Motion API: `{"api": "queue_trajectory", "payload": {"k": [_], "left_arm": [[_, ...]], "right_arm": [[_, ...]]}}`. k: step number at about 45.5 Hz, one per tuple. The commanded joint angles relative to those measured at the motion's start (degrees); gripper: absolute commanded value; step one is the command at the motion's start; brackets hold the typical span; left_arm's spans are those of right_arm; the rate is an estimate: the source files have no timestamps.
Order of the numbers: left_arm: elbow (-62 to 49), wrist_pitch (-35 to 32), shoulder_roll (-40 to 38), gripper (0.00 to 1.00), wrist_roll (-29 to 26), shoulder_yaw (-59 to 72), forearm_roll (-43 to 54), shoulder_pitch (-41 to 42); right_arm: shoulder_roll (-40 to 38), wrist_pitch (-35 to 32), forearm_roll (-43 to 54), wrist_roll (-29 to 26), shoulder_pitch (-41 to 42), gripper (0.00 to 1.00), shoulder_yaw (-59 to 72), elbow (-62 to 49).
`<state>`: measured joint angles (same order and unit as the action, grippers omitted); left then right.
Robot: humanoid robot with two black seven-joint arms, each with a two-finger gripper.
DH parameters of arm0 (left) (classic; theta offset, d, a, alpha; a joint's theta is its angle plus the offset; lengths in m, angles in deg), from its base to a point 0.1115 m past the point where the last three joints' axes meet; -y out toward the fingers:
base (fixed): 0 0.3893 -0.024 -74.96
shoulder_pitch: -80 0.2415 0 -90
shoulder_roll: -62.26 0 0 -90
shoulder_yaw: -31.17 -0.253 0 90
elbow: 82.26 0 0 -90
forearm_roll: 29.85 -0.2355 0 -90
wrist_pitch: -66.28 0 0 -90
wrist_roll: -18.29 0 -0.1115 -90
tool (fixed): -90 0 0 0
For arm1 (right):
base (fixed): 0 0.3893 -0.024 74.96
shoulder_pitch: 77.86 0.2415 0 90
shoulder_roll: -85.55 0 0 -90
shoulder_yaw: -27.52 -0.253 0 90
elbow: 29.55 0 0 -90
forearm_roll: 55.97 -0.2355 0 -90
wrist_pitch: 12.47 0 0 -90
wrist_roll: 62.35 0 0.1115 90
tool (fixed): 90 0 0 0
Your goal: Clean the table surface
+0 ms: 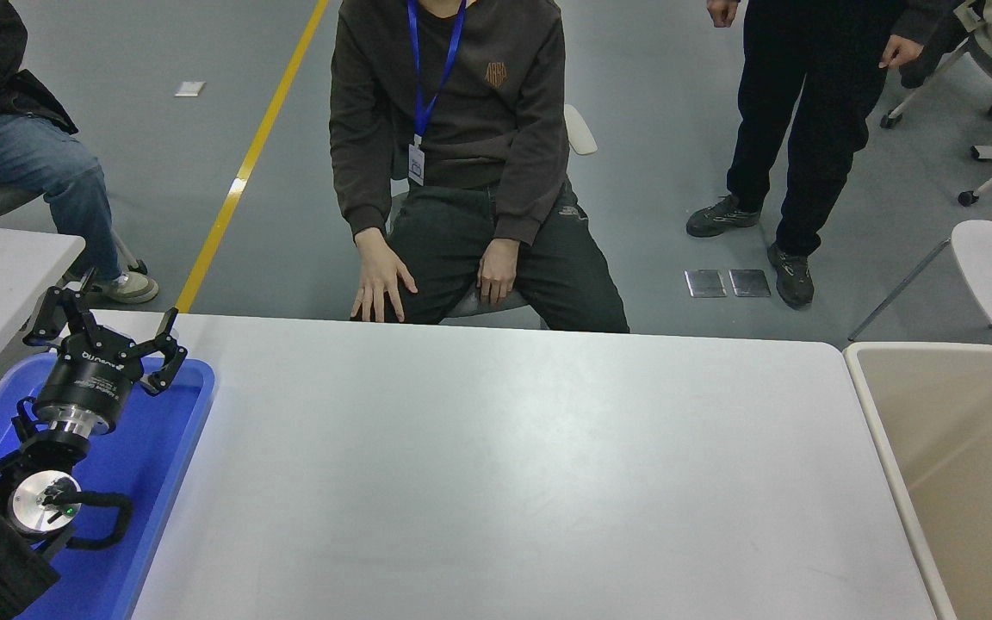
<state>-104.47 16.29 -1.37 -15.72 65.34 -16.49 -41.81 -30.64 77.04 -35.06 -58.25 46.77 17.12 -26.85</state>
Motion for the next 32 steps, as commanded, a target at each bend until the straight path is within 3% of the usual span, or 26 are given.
{"api": "queue_trajectory", "payload": {"k": [1, 32], "left_arm": [[0.0, 0.1, 0.0, 1.0, 0.0, 0.0, 0.0, 0.0], [0.1, 0.0, 0.0, 1.0, 0.0, 0.0, 0.0, 0.0]], "right_arm": [[0.8, 0.5, 0.0, -0.1, 1.0, 0.96, 0.1, -1.2], [-1.2, 0.5, -2.6, 0.4, 1.5, 0.98, -4.9, -1.0]]}}
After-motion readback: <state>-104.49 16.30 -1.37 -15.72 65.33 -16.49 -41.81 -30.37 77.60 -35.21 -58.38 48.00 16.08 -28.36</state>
